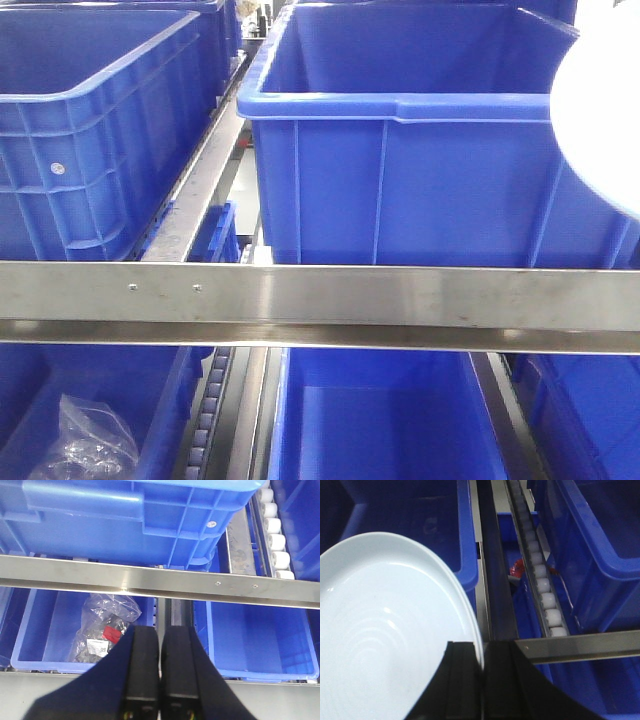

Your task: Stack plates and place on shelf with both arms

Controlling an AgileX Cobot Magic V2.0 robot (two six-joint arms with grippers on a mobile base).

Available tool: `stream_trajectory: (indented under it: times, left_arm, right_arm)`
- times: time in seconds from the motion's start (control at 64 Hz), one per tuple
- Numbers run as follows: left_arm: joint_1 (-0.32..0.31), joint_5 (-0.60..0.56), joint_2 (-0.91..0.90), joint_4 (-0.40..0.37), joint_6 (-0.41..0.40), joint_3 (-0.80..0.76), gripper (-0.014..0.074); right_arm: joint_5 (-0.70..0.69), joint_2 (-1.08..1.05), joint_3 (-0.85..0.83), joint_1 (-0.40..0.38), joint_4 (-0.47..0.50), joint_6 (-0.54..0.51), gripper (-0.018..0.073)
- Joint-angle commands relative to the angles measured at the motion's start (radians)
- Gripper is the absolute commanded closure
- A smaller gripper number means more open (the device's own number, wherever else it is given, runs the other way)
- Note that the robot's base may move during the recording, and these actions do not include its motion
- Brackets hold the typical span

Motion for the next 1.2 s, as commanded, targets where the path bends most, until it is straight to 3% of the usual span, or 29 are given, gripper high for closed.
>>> stream_trajectory:
  times: [0.0,0.141,0.5,0.625,0.672,0.813,0.891,1.063,1.188]
  left_arm:
    - [0.0,-0.068,0.005,0.002,-0.009,-0.029,0.05]
    - [0.0,-0.068,0.005,0.002,-0.009,-0.029,0.05]
    - [0.0,-0.068,0.005,0.002,-0.009,-0.029,0.05]
    - [0.0,-0.068,0.005,0.002,-0.009,-0.029,0.05]
    - [0.0,-0.068,0.005,0.002,-0.009,-0.029,0.05]
    - [0.0,-0.068,0.005,0.002,-0.009,-0.029,0.05]
    - [0.0,-0.068,0.005,0.002,-0.009,-0.029,0.05]
    - [0.0,-0.068,0.005,0.002,-0.009,-0.029,0.05]
    - [0.0,-0.068,0.005,0.002,-0.009,-0.029,0.05]
  right_arm:
    - [-0.184,0.02,-0.034,-0.003,0.012,-0.003,0.0502]
    - [-0.276,0.116,-0.102,0.017,0.053,-0.003,0.0503]
    - [-0.278,0.606,-0.526,0.151,0.058,-0.003,0.0503]
    - [-0.278,0.764,-0.675,0.166,0.058,-0.003,0.048]
    - [-0.278,0.823,-0.732,0.166,0.058,-0.003,0.0416]
    - [-0.284,0.929,-0.847,0.166,0.057,-0.003,0.0045]
    - [-0.295,0.935,-0.857,0.166,0.057,-0.003,-0.0066]
    - [-0.261,0.816,-0.771,0.166,0.057,-0.003,0.0002]
    - [-0.279,0.608,-0.582,0.159,0.057,-0.003,0.0124]
